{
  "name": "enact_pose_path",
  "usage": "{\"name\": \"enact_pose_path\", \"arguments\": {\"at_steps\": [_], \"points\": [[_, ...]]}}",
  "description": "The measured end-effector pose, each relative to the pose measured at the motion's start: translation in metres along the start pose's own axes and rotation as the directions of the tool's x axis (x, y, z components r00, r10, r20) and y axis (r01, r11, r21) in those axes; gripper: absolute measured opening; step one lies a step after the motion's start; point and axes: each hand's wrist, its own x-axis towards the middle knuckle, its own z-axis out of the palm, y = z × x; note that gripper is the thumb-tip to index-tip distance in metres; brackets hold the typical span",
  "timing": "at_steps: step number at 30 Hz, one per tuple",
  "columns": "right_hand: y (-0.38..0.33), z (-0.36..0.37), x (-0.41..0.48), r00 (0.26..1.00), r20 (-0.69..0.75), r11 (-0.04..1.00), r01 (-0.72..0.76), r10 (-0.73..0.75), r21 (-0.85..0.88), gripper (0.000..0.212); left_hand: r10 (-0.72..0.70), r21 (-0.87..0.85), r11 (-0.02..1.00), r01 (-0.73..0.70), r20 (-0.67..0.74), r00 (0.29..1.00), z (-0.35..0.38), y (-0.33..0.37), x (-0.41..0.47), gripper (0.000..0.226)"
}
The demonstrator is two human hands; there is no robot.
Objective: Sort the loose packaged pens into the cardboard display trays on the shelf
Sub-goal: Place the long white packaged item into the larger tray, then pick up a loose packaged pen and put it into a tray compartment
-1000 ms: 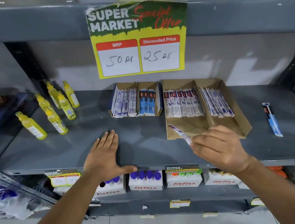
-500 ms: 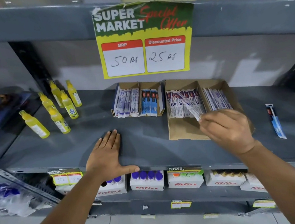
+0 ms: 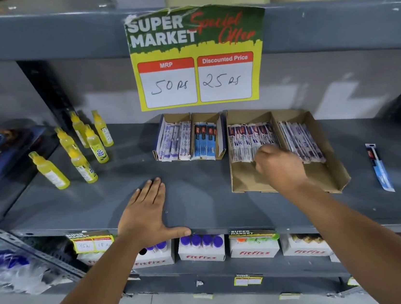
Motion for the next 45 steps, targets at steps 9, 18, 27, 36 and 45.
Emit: {"name": "enact_pose_path", "arguments": {"at_steps": [9,18,27,36,45], "points": [[-0.008,0.019,0.019,0.825,0.477,0.951,-0.292,0.303,-0.099,0.028,-0.010,0.005,1.000,0.009,0.013,1.000,-0.001,0.000,0.001,0.141],[0.027,-0.018,0.001,0.916,0.190,0.914,-0.381,0.353,0.140,0.018,-0.002,0.010,1.000,0.002,0.010,1.000,-0.003,-0.001,0.000,0.142],[0.147,-0.045,-0.081,0.569,0.191,0.536,-0.820,0.800,0.198,0.026,0.002,0.015,1.000,-0.001,-0.009,1.000,0.002,-0.002,0.001,0.143],[0.191,-0.013,-0.153,0.216,0.343,0.230,-0.973,0.914,0.000,0.048,-0.008,-0.010,1.000,0.008,-0.038,0.999,0.005,-0.002,0.003,0.146],[0.194,-0.006,-0.150,0.142,0.349,0.155,-0.988,0.926,-0.009,0.041,-0.011,0.009,1.000,0.011,-0.034,0.999,0.003,0.000,0.002,0.143]]}}
